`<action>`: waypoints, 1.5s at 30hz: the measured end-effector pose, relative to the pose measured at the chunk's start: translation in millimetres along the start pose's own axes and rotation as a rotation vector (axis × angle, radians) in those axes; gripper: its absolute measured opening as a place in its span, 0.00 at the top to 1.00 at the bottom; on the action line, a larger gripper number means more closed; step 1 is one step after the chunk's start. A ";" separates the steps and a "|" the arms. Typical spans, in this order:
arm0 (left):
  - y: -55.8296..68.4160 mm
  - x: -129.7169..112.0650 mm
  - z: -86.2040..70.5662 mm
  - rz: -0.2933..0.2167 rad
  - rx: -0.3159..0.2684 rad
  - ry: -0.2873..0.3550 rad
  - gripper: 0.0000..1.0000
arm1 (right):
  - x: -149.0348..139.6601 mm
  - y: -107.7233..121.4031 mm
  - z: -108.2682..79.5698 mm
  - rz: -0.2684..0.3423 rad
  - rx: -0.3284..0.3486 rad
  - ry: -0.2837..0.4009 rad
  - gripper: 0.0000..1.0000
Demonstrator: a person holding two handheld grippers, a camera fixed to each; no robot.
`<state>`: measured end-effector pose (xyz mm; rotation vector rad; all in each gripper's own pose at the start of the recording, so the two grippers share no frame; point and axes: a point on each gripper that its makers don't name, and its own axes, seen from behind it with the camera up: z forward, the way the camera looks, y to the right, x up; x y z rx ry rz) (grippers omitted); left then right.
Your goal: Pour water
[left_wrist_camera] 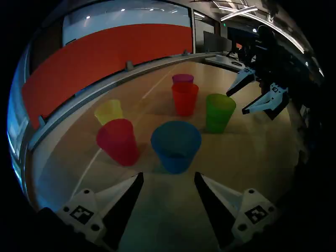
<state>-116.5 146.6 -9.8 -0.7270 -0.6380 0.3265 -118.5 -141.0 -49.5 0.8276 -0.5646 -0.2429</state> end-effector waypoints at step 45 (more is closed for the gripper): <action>-58.5 24.2 -58.5 -0.205 0.329 0.286 0.10 | 32.3 54.5 -52.7 0.178 -0.337 0.207 0.00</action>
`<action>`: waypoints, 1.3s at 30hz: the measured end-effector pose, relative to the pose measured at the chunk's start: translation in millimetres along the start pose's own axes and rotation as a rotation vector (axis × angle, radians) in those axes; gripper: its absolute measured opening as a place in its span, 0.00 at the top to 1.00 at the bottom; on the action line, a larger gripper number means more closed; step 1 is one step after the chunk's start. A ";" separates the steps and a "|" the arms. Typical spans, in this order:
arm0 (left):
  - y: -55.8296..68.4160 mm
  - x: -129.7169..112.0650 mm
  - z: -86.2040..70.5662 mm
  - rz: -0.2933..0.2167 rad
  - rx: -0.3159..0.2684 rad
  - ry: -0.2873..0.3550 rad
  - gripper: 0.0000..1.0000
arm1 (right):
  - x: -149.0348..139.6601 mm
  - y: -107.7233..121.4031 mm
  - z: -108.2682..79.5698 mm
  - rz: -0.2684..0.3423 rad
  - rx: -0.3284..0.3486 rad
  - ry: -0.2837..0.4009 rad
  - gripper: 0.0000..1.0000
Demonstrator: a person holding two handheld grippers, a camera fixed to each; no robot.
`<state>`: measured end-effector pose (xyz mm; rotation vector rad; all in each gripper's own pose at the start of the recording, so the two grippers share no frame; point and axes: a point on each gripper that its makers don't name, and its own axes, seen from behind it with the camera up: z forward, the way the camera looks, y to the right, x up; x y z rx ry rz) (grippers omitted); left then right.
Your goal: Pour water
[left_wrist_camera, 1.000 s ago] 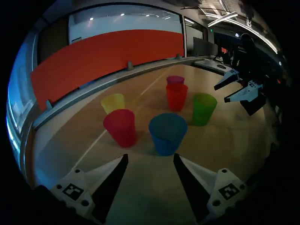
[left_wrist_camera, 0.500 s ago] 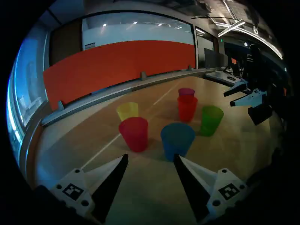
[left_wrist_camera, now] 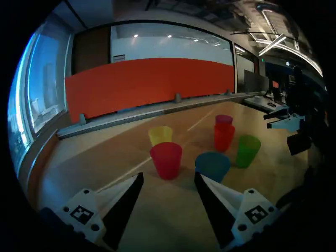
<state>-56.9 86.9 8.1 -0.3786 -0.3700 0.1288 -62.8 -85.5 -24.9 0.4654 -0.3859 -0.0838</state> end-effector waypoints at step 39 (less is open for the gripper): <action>-44.2 40.0 -22.4 -0.144 0.290 0.260 0.10 | 55.2 63.1 -12.2 0.043 -0.401 0.322 0.01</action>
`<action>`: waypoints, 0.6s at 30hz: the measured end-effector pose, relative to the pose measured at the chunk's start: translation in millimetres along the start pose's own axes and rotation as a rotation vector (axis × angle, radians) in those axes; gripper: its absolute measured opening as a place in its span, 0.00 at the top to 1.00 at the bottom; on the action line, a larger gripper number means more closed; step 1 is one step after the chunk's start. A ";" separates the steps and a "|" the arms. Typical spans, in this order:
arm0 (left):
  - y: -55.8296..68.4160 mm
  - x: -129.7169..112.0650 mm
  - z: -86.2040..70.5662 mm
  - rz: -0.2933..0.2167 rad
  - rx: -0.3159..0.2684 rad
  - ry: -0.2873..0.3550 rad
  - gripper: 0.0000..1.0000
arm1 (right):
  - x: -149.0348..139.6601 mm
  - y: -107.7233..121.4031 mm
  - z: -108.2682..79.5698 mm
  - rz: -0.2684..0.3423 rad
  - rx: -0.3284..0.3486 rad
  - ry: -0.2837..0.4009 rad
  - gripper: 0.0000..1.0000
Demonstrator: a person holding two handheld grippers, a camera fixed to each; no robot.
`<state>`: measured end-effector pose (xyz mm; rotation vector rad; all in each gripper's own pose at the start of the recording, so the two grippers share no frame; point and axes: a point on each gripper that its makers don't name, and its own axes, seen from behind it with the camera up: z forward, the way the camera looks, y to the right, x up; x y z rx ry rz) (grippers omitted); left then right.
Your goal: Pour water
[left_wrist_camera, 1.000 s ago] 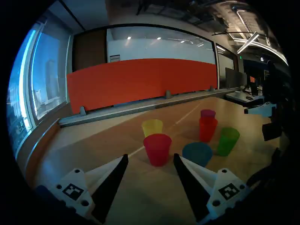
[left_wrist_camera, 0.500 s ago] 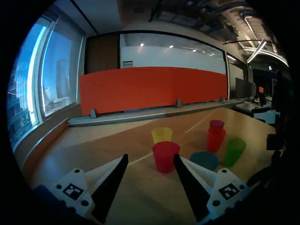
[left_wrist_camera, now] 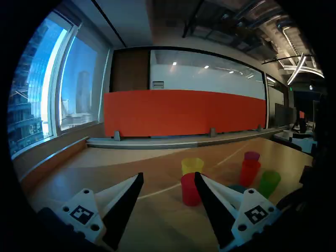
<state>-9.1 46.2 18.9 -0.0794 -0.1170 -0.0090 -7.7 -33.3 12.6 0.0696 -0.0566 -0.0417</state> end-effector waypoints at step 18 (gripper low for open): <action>-3.9 14.8 -9.6 0.044 0.057 0.070 0.10 | 32.0 21.5 -12.6 0.021 -0.125 0.097 0.01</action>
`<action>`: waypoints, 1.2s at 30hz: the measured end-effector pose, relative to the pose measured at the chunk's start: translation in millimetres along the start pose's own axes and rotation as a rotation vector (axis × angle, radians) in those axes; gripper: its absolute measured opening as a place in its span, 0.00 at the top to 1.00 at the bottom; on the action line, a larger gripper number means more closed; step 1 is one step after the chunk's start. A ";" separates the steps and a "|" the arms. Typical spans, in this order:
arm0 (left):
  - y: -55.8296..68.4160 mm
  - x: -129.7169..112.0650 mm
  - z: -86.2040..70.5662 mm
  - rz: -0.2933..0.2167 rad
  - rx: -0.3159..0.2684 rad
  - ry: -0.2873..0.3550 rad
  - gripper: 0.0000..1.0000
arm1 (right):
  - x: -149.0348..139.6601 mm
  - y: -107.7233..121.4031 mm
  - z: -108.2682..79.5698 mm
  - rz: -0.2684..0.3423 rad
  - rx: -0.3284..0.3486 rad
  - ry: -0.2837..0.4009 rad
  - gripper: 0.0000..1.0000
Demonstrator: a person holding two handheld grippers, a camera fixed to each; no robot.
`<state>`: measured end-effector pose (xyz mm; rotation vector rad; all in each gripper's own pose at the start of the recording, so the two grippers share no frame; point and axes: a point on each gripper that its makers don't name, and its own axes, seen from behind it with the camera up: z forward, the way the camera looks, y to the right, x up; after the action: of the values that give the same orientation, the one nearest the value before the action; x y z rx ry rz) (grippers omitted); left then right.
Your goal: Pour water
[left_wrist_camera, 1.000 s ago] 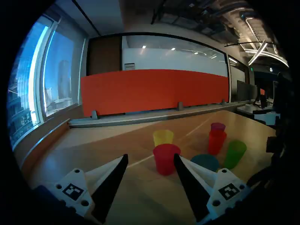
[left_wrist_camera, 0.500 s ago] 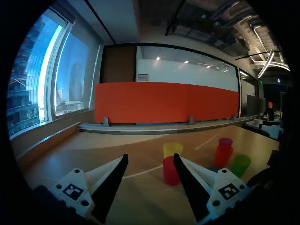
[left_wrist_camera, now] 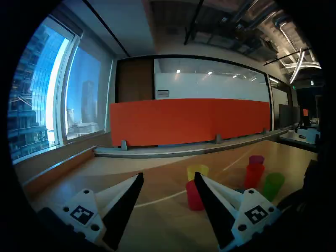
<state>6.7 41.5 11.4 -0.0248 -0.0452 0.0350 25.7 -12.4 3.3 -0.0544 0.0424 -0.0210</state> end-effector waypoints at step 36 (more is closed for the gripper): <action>-32.4 -22.0 -4.8 -0.015 0.078 0.049 0.11 | 9.7 3.0 -14.7 0.005 -0.041 -0.007 0.01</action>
<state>-14.0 8.2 6.4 0.0531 0.0048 0.0216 34.8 -10.4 -12.0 -0.0953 0.0357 -0.0154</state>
